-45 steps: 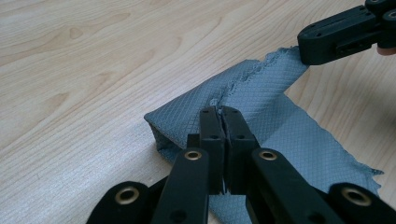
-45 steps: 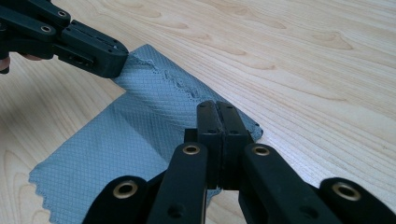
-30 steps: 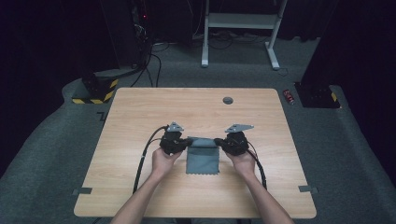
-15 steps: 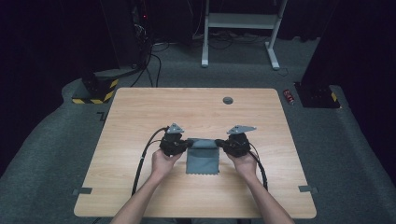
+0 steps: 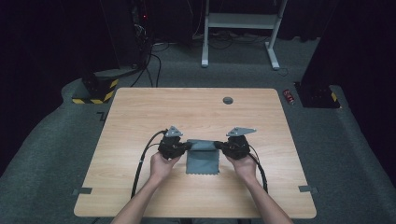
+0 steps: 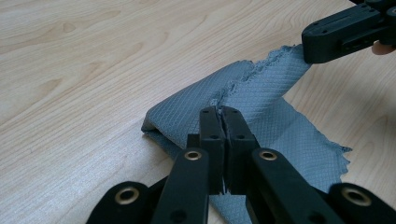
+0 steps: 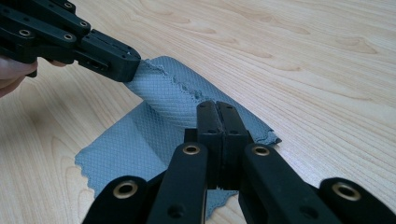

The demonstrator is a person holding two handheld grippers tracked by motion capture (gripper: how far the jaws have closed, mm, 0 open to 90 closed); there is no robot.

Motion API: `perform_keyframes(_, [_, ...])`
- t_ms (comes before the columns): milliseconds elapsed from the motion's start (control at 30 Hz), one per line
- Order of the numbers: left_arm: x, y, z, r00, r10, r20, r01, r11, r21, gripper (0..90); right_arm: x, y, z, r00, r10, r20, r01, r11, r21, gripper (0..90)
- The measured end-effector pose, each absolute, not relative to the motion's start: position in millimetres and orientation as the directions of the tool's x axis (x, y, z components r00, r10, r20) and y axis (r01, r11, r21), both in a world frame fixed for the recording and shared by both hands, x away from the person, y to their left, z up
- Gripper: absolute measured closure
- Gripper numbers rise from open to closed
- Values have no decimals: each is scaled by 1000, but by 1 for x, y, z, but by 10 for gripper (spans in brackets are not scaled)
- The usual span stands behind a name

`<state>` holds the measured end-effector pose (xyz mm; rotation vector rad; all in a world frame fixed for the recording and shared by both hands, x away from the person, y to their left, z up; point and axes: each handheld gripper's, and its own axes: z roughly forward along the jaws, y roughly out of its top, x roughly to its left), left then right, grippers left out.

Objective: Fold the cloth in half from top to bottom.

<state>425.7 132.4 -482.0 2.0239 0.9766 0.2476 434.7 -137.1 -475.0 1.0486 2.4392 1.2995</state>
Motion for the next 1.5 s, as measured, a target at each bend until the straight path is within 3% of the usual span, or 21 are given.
perform_keyframes(700, [417,136,-485,679,703,-211,559,-309,769,883,425,-139,-476,-742,647,173,497,359,790,897])
perform_keyframes(1500, [402,136,-490,694,696,-184,544,-340,767,882,406,-140,-481,-765,619,179,483,368,795,897])
